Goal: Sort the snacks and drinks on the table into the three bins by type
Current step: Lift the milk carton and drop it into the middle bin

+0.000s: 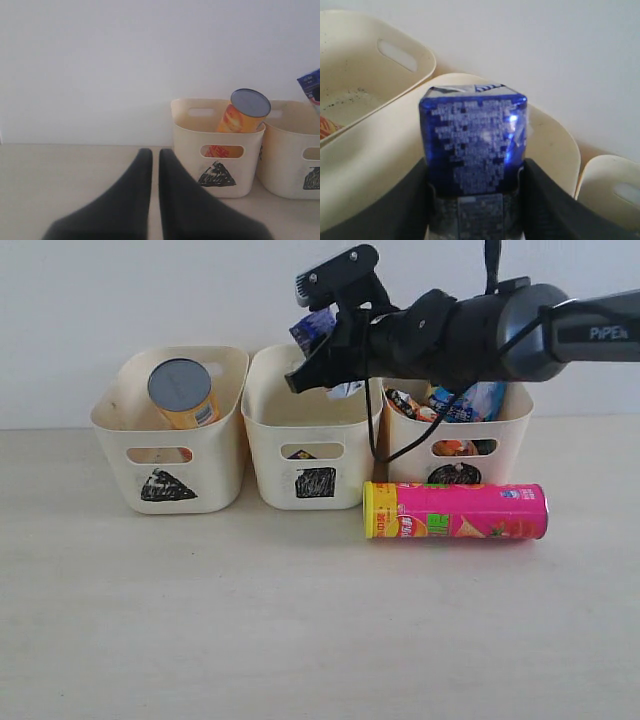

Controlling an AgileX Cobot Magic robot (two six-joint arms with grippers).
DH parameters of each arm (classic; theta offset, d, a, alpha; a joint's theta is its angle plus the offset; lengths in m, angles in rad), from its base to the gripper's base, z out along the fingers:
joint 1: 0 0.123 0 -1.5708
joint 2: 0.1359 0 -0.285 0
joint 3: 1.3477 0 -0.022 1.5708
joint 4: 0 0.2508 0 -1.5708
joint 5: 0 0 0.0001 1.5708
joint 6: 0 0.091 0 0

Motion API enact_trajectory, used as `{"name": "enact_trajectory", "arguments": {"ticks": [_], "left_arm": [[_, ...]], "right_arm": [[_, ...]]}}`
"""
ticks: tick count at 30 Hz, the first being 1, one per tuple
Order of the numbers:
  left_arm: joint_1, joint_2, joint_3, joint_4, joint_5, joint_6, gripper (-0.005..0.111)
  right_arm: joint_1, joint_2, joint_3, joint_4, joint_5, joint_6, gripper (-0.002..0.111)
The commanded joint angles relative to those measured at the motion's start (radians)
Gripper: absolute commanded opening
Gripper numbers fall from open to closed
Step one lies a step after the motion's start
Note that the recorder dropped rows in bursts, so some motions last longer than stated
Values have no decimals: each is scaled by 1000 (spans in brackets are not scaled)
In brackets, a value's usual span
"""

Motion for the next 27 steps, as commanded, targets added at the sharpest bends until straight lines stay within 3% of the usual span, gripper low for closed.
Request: {"name": "enact_trajectory", "arguments": {"ticks": [1, 9, 11, 15, 18, 27], "left_arm": [[4, -3, 4, -12, -7, -2, 4], [4, -3, 4, -12, -7, -2, 4], [4, -3, 4, -12, -7, -2, 4], [4, -3, 4, -12, -7, -2, 4], [4, -3, 4, -12, -7, -2, 4], [4, -3, 4, -12, -7, -2, 4]], "right_arm": [[-2, 43, -45, -4, -41, -7, 0], [-2, 83, -54, -4, -40, -20, 1], [-2, 85, -54, -4, -40, -20, 12], [-2, 85, -54, -4, -35, -20, 46], [-2, 85, -54, -4, -35, -20, 60], [-2, 31, -54, -4, 9, -15, 60]]}}
